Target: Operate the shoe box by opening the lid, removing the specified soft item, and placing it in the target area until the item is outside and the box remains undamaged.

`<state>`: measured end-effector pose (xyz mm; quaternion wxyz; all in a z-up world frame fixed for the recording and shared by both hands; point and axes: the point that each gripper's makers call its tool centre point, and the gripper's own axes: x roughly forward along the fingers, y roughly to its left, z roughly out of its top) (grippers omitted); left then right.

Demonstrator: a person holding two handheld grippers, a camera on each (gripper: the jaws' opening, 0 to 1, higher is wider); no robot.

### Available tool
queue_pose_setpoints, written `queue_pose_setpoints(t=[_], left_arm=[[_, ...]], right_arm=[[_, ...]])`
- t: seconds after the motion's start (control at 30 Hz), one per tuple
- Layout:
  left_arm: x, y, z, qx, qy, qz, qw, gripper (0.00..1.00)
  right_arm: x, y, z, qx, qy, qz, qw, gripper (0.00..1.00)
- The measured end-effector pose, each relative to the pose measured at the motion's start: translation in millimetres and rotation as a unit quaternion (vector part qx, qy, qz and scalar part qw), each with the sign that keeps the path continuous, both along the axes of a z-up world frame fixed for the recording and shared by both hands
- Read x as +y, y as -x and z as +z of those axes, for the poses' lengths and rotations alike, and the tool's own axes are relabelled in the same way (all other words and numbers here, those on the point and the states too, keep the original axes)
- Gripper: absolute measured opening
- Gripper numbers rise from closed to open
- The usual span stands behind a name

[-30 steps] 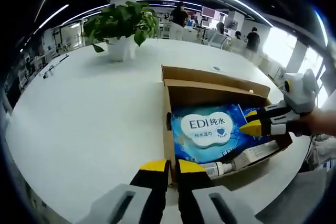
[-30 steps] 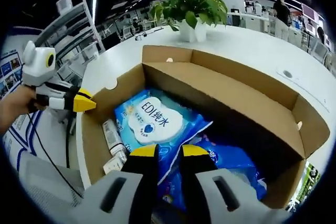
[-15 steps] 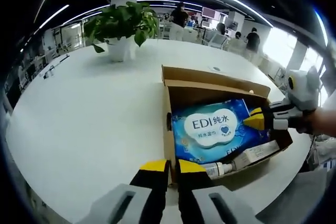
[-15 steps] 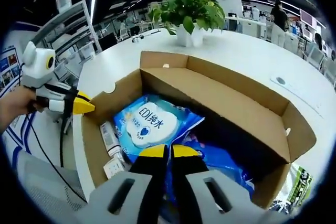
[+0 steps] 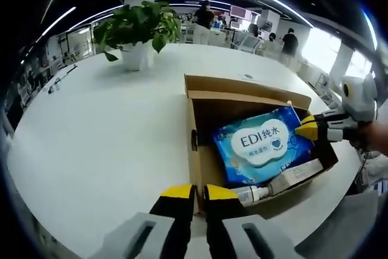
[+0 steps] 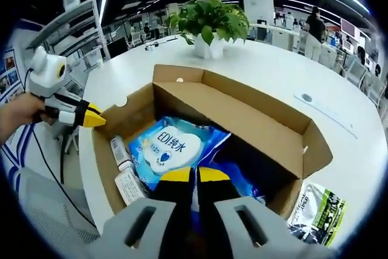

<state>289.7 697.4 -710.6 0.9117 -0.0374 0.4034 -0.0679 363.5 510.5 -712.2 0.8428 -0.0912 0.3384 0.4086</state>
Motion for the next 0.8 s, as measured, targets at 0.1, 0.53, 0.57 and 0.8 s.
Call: queue_pose_setpoints(t=[0.1, 0.53, 0.57, 0.8], left_arm=[[0, -0.6, -0.3, 0.004, -0.001, -0.005, 1.0, 0.06], [-8, -15.0, 22.7, -0.016, -0.042, -0.044, 0.998, 0.23], [-9, -16.6, 24.8, -0.019, -0.049, -0.05, 0.9974, 0.23], [-29, -28.2, 28.9, -0.024, -0.076, -0.098, 0.992, 0.27]], right_arm=[[-4, 0, -3.6, 0.006, 0.001, -0.007, 1.0, 0.0], [-16, 0, -20.2, 0.027, 0.006, -0.028, 0.9992, 0.0], [-16, 0, -21.3, 0.029, 0.006, -0.028, 0.9992, 0.0], [-18, 0, -25.3, 0.034, 0.002, -0.032, 0.9989, 0.0]])
